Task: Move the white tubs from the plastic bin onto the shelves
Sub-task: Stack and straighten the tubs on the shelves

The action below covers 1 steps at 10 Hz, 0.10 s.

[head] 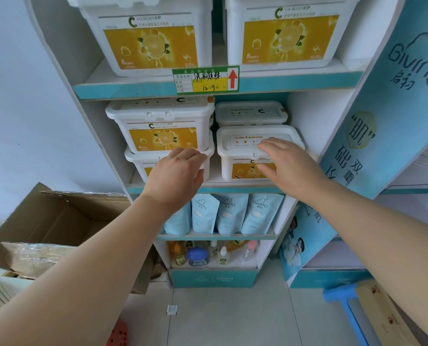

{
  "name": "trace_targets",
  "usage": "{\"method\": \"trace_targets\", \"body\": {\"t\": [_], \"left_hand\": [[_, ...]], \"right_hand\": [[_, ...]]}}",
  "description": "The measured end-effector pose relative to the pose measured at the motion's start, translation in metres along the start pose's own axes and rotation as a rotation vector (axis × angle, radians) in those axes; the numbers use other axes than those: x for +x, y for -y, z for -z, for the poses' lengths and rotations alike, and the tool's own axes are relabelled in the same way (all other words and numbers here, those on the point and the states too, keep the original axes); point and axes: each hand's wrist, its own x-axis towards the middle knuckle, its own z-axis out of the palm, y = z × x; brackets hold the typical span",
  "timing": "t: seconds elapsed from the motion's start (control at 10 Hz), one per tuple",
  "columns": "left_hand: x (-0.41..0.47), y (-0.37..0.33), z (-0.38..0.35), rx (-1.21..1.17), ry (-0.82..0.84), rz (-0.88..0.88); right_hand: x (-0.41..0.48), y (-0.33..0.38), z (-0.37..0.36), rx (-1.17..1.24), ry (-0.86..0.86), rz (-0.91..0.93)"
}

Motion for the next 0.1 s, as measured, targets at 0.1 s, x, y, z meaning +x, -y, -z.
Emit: {"method": "trace_targets", "body": {"t": [0.1], "left_hand": [[-0.0029,-0.0049,0.0225,0.032,0.074,0.084]], "right_hand": [[-0.0073,0.0126,0.0198,-0.013,-0.001,-0.008]]}}
